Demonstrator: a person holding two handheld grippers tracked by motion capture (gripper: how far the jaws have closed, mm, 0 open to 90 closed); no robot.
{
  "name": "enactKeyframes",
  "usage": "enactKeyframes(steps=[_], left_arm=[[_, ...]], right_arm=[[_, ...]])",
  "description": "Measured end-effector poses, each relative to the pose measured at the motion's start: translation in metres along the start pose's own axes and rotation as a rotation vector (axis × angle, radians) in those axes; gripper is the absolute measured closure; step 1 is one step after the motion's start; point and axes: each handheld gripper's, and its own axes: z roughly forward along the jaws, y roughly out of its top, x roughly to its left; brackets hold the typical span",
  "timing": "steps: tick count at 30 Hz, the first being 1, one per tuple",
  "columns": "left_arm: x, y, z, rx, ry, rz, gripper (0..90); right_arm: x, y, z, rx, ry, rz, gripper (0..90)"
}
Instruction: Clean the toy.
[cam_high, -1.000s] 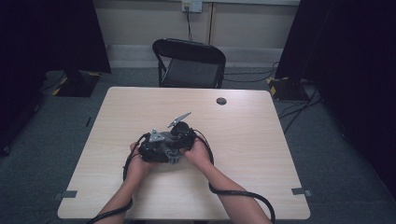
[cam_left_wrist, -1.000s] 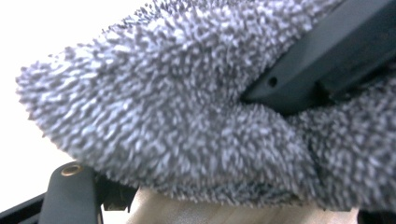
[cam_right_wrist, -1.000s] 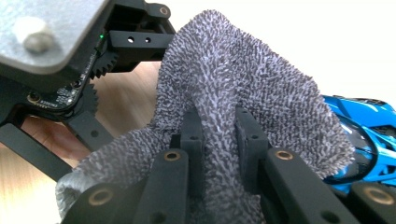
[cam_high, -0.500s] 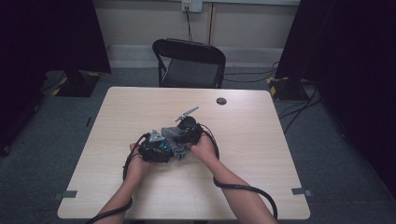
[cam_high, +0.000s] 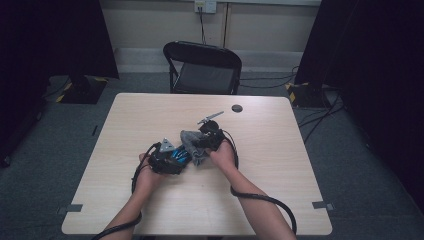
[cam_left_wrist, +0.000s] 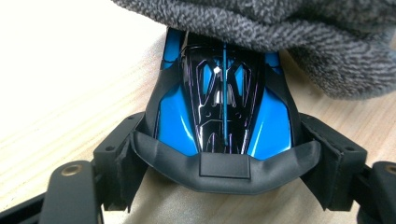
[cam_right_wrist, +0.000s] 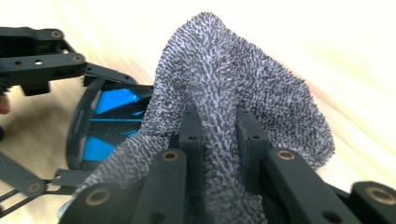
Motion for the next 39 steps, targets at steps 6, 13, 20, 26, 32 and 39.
enactKeyframes(steps=[6, 13, 20, 26, 32, 39], left_arm=[[0.0, 0.0, 0.0, 0.0, 0.0, 0.0, 24.0], [0.0, 0.0, 0.0, 0.0, 0.0, 0.0, 24.1], [0.0, 0.0, 0.0, -0.001, 0.0, -0.001, 24.1], [0.0, 0.0, 0.0, -0.001, 0.0, -0.001, 24.1], [0.0, 0.0, 0.0, -0.001, 0.0, -0.001, 24.1], [0.0, 0.0, 0.0, -0.001, 0.0, -0.001, 24.1]], right_arm=[[-0.006, 0.0, 0.001, -0.003, -0.022, 0.027, 75.5], [-0.015, 0.002, 0.003, 0.001, -0.057, 0.051, 75.7], [-0.021, 0.003, 0.005, 0.012, -0.08, 0.051, 75.7], [-0.026, 0.002, 0.005, 0.009, -0.113, 0.067, 75.9], [-0.036, 0.0, 0.004, 0.02, -0.137, 0.097, 76.6], [-0.044, -0.005, 0.001, 0.026, -0.161, 0.114, 76.7]])
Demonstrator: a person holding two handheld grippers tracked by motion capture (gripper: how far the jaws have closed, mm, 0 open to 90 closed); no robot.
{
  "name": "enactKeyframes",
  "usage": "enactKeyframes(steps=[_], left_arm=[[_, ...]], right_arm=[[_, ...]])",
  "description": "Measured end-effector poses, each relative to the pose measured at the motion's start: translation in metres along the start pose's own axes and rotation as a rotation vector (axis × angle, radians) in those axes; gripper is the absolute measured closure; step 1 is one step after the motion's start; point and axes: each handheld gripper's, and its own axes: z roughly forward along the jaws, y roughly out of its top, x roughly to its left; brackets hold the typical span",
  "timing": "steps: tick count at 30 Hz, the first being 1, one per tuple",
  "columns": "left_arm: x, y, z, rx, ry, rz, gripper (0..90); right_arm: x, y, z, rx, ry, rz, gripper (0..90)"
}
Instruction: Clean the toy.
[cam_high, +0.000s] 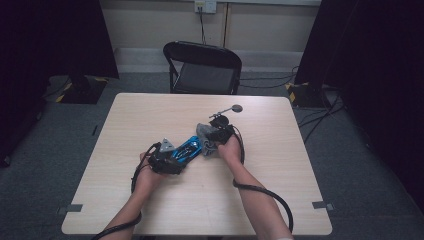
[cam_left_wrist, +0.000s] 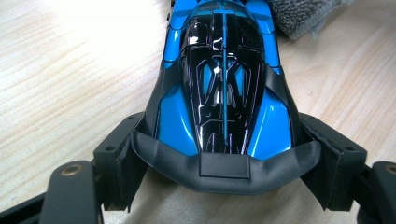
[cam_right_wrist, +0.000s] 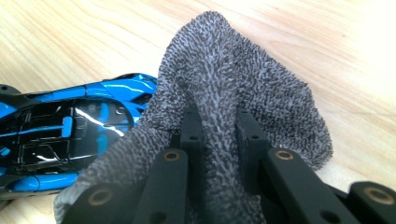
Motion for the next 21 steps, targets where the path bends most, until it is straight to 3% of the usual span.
enactKeyframes(steps=[12, 17, 21], left_arm=[[0.0, 0.0, 0.0, 0.0, 0.0, 0.0, 24.1], [0.0, 0.0, 0.0, 0.0, 0.0, 0.001, 24.1], [0.0, 0.0, 0.0, 0.0, 0.0, 0.001, 24.1]], right_arm=[[-0.013, -0.005, -0.012, 0.022, -0.043, -0.018, 76.7], [-0.023, -0.009, -0.026, -0.014, -0.032, 0.025, 76.7], [-0.024, -0.009, -0.039, -0.037, -0.027, 0.022, 76.6]])
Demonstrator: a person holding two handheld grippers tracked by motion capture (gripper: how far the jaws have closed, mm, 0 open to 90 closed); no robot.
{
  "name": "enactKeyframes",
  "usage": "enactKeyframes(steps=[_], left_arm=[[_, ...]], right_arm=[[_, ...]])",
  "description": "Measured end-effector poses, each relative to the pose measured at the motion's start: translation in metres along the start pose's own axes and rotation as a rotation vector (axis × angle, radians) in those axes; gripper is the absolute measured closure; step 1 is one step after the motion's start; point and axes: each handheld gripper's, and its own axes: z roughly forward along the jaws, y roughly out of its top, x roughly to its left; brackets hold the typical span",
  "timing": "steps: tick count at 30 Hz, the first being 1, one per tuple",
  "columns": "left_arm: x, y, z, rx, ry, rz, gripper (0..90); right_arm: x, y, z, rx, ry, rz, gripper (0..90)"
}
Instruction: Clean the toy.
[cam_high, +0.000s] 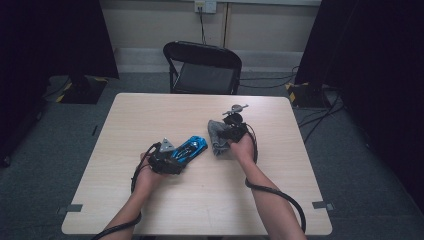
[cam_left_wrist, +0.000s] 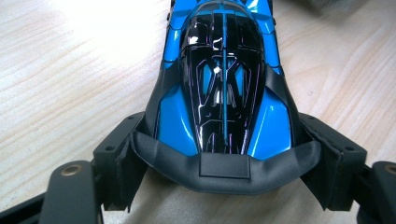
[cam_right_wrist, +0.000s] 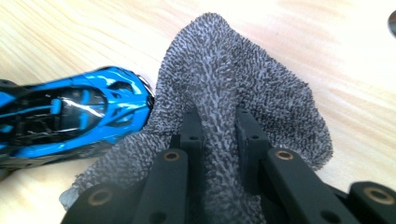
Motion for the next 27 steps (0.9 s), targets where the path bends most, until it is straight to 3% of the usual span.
enactKeyframes(steps=[4, 11, 19, 27], left_arm=[[0.0, 0.0, 0.0, 0.0, 0.0, -0.001, 24.0], [0.0, 0.0, 0.0, 0.0, 0.0, 0.0, 24.1], [0.0, 0.0, 0.0, 0.0, 0.0, 0.001, 24.0], [0.0, 0.0, 0.0, 0.002, -0.002, 0.0, 24.1]], right_arm=[[0.006, 0.002, -0.009, -0.025, 0.029, -0.015, 76.6], [0.033, 0.006, -0.014, -0.047, 0.098, -0.074, 76.5], [0.065, 0.007, -0.007, -0.02, 0.143, -0.18, 76.6], [0.09, 0.006, 0.004, -0.008, 0.198, -0.227, 76.5]])
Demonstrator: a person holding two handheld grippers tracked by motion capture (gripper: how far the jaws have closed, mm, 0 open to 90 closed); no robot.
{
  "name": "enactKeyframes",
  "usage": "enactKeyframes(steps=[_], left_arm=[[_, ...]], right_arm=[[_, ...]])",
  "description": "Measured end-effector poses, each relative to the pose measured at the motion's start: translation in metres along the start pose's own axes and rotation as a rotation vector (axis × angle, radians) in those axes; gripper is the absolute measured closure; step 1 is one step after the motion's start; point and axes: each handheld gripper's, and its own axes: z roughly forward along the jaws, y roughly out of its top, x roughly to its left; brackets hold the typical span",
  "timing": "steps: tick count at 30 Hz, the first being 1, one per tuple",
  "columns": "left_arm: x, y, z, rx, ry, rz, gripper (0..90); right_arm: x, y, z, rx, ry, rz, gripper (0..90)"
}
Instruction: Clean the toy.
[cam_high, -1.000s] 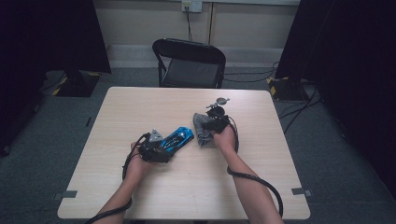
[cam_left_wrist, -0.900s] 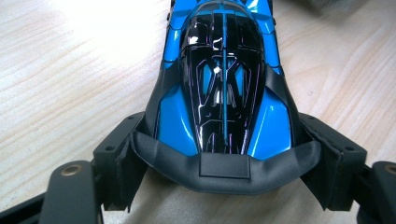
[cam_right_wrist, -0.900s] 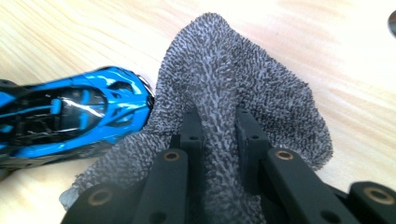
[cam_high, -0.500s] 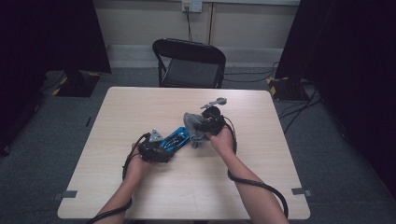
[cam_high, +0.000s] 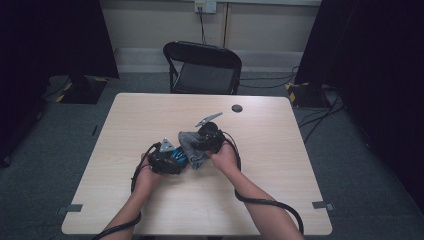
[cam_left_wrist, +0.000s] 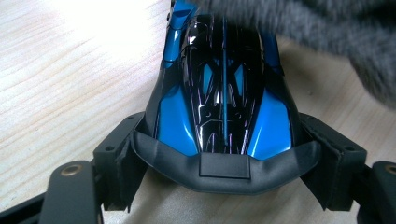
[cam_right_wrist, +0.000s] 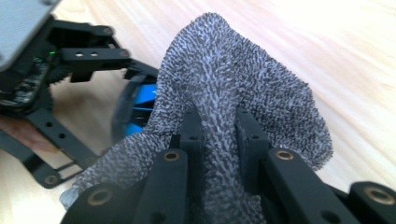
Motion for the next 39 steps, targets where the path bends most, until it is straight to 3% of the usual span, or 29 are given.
enactKeyframes(steps=[13, 18, 28, 33, 39], left_arm=[[0.0, 0.0, 0.0, -0.002, 0.001, -0.001, 24.0], [0.0, 0.0, 0.0, 0.0, 0.0, -0.001, 24.1], [0.0, 0.0, 0.0, -0.001, 0.001, -0.001, 24.1], [0.0, 0.0, 0.0, 0.0, 0.0, 0.001, 24.1], [0.0, 0.0, 0.0, 0.0, 0.0, 0.0, 24.1]], right_arm=[[0.027, 0.005, 0.027, 0.039, 0.075, -0.067, 76.5], [0.027, 0.007, 0.034, 0.064, 0.101, -0.074, 76.5], [0.026, 0.004, 0.035, 0.053, 0.093, -0.069, 76.6], [0.021, 0.003, 0.033, 0.045, 0.099, -0.033, 76.8], [0.018, 0.002, 0.032, 0.044, 0.098, -0.03, 76.9]])
